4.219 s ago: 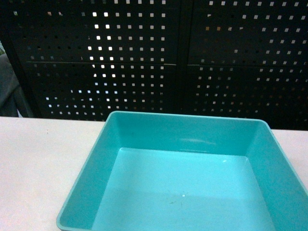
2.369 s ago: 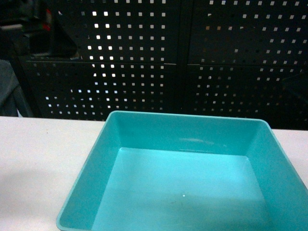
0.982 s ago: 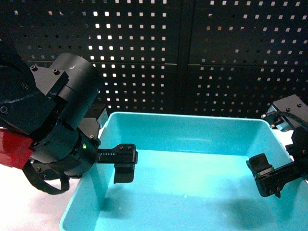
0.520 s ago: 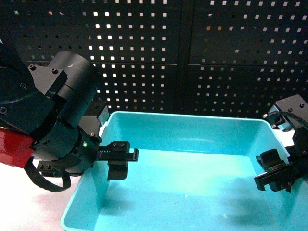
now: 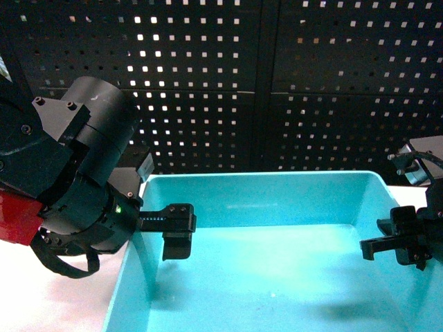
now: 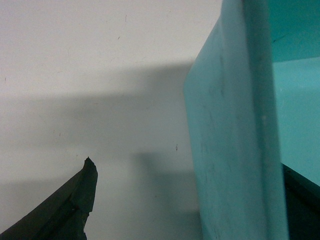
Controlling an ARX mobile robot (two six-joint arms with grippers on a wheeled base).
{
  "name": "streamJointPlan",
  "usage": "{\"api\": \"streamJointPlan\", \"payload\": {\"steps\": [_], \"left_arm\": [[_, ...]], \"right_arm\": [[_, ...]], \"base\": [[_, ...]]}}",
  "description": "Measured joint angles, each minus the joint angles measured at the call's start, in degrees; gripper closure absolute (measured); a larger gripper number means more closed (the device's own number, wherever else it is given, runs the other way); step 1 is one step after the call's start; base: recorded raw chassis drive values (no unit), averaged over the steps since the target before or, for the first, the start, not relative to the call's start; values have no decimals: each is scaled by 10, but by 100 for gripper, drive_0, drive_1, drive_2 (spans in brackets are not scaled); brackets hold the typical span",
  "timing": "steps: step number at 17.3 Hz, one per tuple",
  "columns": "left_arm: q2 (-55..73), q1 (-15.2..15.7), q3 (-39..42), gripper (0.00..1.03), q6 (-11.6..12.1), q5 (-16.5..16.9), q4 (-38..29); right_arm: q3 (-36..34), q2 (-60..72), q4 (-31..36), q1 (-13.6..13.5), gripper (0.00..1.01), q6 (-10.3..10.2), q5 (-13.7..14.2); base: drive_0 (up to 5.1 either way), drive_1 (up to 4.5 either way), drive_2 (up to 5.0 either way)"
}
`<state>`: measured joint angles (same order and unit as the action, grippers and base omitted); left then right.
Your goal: Stack blue boxes stably on right
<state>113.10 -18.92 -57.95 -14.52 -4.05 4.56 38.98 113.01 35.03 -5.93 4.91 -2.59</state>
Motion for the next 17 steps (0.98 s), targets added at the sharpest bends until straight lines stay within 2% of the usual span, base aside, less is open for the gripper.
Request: {"api": "streamJointPlan", "payload": {"steps": [3, 5, 6, 9, 11, 12, 15, 16, 17], "left_arm": [[0, 0, 1, 5, -3, -3, 3], [-1, -2, 0, 6, -19, -9, 17], [-1, -6, -3, 14, -36, -17, 29], [-7, -29, -7, 42, -112, -37, 79], [-12, -55, -2, 60, -148, -48, 73], [-19, -69, 10, 69, -158, -59, 74], [-31, -95, 30, 93, -170, -52, 65], [-32, -99, 30, 97, -170, -51, 63], [-32, -100, 30, 97, -170, -51, 60]], "right_arm": [[-8, -3, 11, 3, 93, 0, 0], [-14, -4, 14, 8, 93, 0, -5], [-20, -6, 19, 11, 93, 0, -8], [-36, -7, 35, 20, 93, 0, -9], [-48, -10, 48, 20, 93, 0, -8], [-54, -13, 53, 20, 93, 0, -7], [-71, -13, 70, 27, 93, 17, -10], [-75, -13, 76, 30, 93, 21, -10], [-78, -13, 79, 30, 93, 23, -11]], "base": [[0, 0, 0], [0, 0, 0], [0, 0, 0], [0, 0, 0], [0, 0, 0], [0, 0, 0], [0, 0, 0], [0, 0, 0], [0, 0, 0]]}}
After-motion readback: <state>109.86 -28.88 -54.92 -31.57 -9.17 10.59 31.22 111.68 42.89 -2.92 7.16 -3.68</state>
